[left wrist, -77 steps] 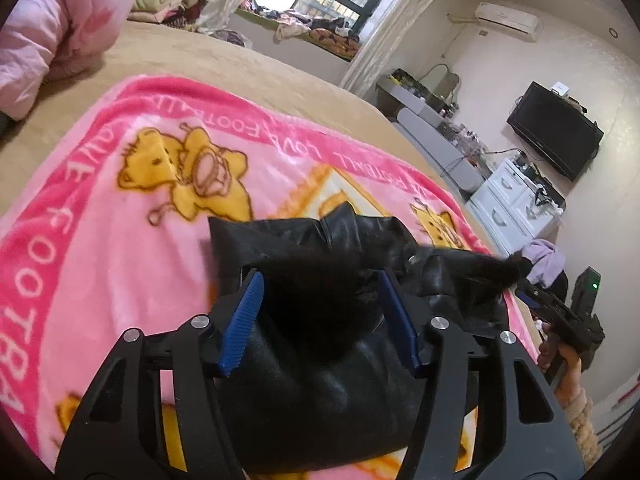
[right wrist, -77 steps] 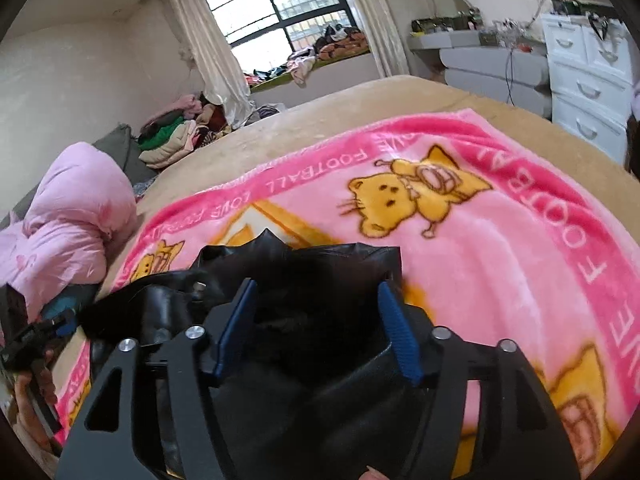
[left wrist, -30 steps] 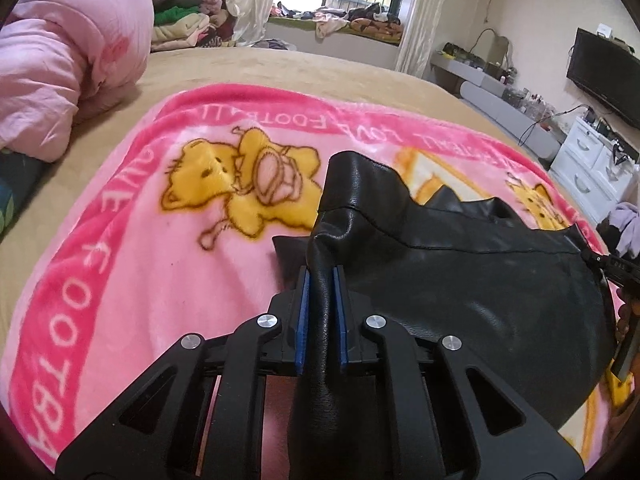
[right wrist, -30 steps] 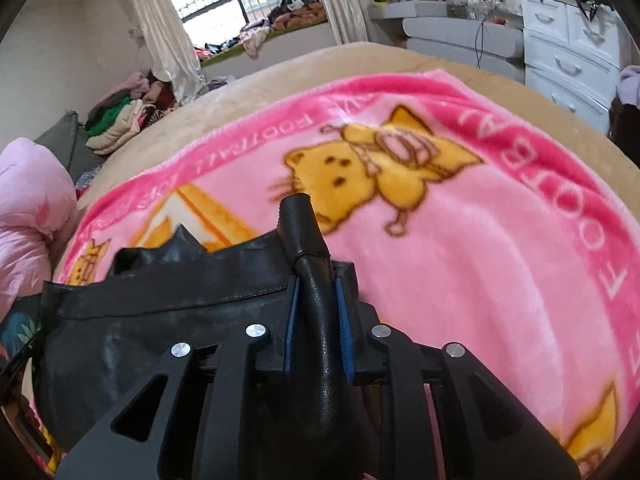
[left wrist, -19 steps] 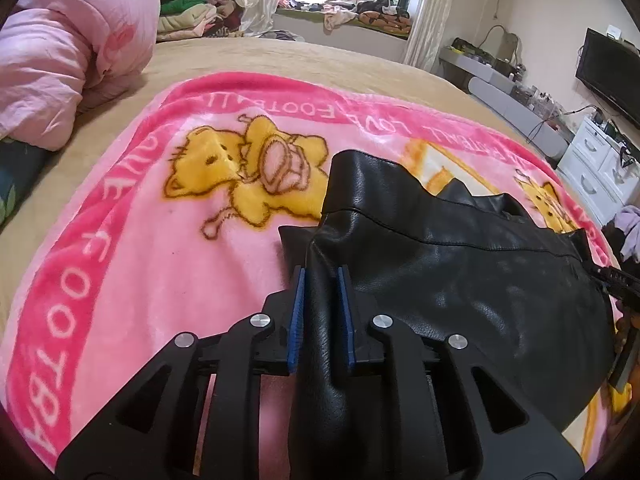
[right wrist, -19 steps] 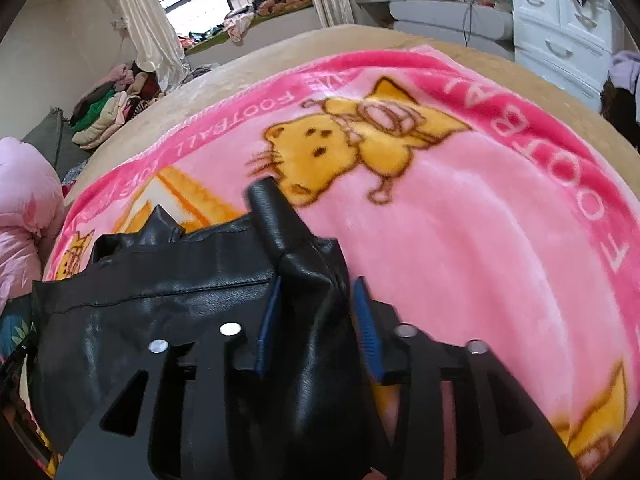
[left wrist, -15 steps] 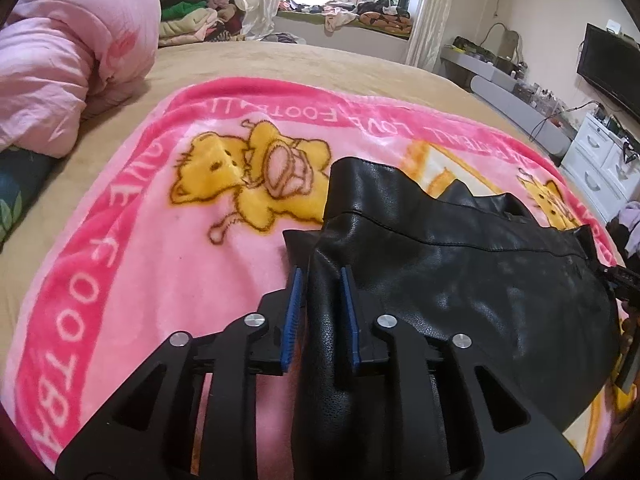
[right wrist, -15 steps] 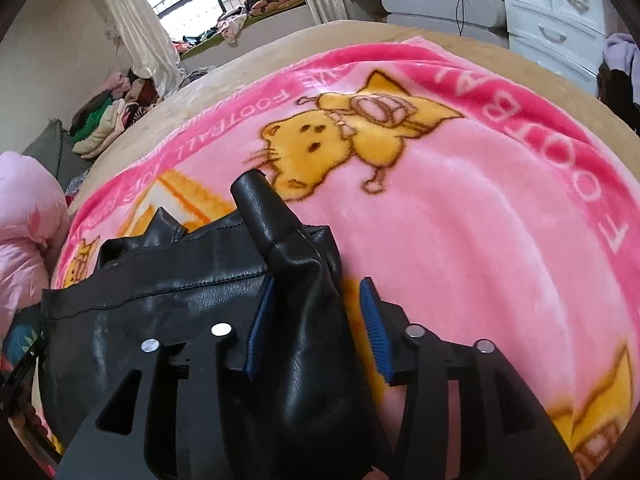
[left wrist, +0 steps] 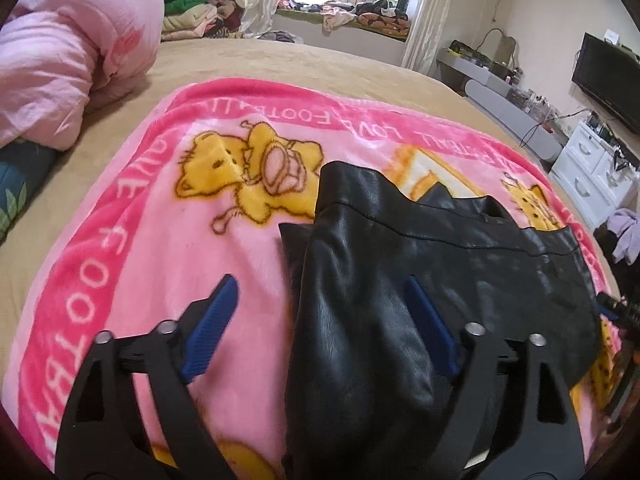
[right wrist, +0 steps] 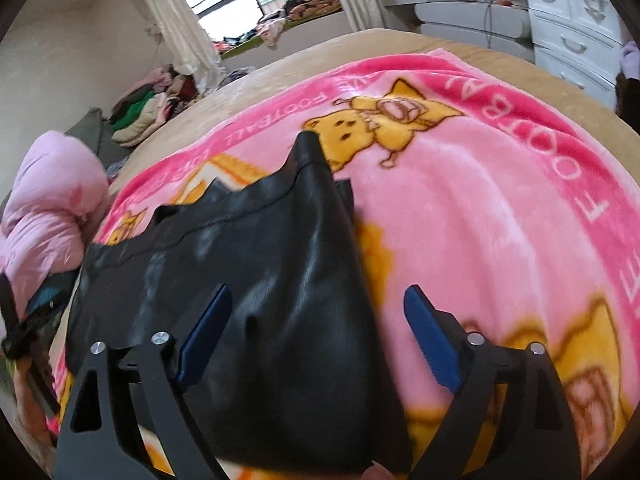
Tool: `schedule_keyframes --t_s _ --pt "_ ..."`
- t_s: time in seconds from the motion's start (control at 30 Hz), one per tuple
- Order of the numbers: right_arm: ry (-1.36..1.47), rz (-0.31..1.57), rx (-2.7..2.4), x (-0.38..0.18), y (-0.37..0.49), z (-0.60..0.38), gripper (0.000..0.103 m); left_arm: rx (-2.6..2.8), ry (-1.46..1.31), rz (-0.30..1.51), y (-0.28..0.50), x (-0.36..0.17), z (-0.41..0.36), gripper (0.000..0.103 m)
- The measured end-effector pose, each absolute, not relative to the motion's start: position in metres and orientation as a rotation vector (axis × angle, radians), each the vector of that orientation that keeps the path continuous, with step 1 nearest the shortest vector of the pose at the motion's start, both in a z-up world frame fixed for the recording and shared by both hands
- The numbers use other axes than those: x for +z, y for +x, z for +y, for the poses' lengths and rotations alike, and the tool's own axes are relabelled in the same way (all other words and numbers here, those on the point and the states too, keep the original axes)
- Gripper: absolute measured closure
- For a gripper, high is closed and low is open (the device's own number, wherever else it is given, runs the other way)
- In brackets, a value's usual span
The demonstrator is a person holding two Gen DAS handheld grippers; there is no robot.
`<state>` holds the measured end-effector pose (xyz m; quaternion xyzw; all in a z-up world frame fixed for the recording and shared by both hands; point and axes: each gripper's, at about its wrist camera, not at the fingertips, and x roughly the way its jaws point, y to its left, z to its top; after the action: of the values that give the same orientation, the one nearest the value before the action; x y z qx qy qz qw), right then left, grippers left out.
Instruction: Fold large clothes
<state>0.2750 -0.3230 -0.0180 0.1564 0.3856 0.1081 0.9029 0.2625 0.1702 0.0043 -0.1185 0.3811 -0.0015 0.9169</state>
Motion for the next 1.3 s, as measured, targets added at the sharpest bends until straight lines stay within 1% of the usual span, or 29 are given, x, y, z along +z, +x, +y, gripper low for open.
schedule_keyframes --t_s 0.03,0.07,0.17,0.37,0.47,0.5,0.53,0.57,0.6,0.63,0.67,0.7,0.73,0.8,0.9,0.97,1.27,1.3 --pt "0.321 0.801 0.232 -0.019 0.272 -0.323 0.014 -0.008 -0.271 0.79 0.258 0.004 0.173 0.012" --pt "0.318 0.813 0.251 -0.021 0.267 -0.323 0.014 -0.013 -0.299 0.795 0.255 0.004 0.176 0.01" --pt "0.333 0.832 0.292 -0.026 0.254 -0.324 0.014 -0.066 -0.389 0.839 0.248 -0.005 0.182 0.009" --pt "0.384 0.869 0.331 -0.04 0.244 -0.333 0.014 -0.106 -0.477 0.935 0.237 -0.034 0.183 0.009" --pt "0.422 0.9 0.356 -0.05 0.245 -0.334 0.018 -0.157 -0.564 0.979 0.237 -0.051 0.179 0.009" --pt "0.436 0.906 0.365 -0.053 0.244 -0.334 0.022 -0.179 -0.605 0.997 0.236 -0.058 0.175 0.01" --pt "0.445 0.904 0.371 -0.054 0.243 -0.334 0.03 -0.187 -0.61 0.997 0.235 -0.06 0.173 0.01" --pt "0.458 0.902 0.384 -0.055 0.242 -0.334 0.031 -0.182 -0.597 0.99 0.232 -0.06 0.169 0.01" --pt "0.473 0.904 0.389 -0.056 0.24 -0.334 0.036 -0.174 -0.577 0.985 0.23 -0.06 0.165 0.01" --pt "0.469 0.903 0.386 -0.057 0.24 -0.334 0.043 -0.175 -0.559 0.988 0.229 -0.059 0.159 0.013" --pt "0.463 0.903 0.388 -0.057 0.238 -0.334 0.046 -0.164 -0.542 0.987 0.228 -0.058 0.156 0.015" --pt "0.472 0.901 0.396 -0.056 0.235 -0.336 0.054 -0.156 -0.524 0.983 0.227 -0.056 0.153 0.019" --pt "0.487 0.896 0.401 -0.056 0.233 -0.339 0.06 -0.152 -0.51 0.976 0.225 -0.054 0.151 0.021" --pt "0.518 0.89 0.404 -0.056 0.228 -0.344 0.063 -0.151 -0.509 0.969 0.222 -0.052 0.15 0.025" --pt "0.519 0.885 0.394 -0.055 0.223 -0.345 0.064 -0.151 -0.498 0.959 0.218 -0.049 0.15 0.031" --pt "0.513 0.881 0.386 -0.054 0.222 -0.345 0.065 -0.152 -0.491 0.954 0.215 -0.045 0.15 0.033" --pt "0.486 0.878 0.362 -0.05 0.205 -0.346 0.065 -0.158 -0.477 0.954 0.199 -0.04 0.147 0.034" --pt "0.481 0.878 0.361 -0.05 0.202 -0.346 0.063 -0.158 -0.473 0.952 0.199 -0.04 0.147 0.034"
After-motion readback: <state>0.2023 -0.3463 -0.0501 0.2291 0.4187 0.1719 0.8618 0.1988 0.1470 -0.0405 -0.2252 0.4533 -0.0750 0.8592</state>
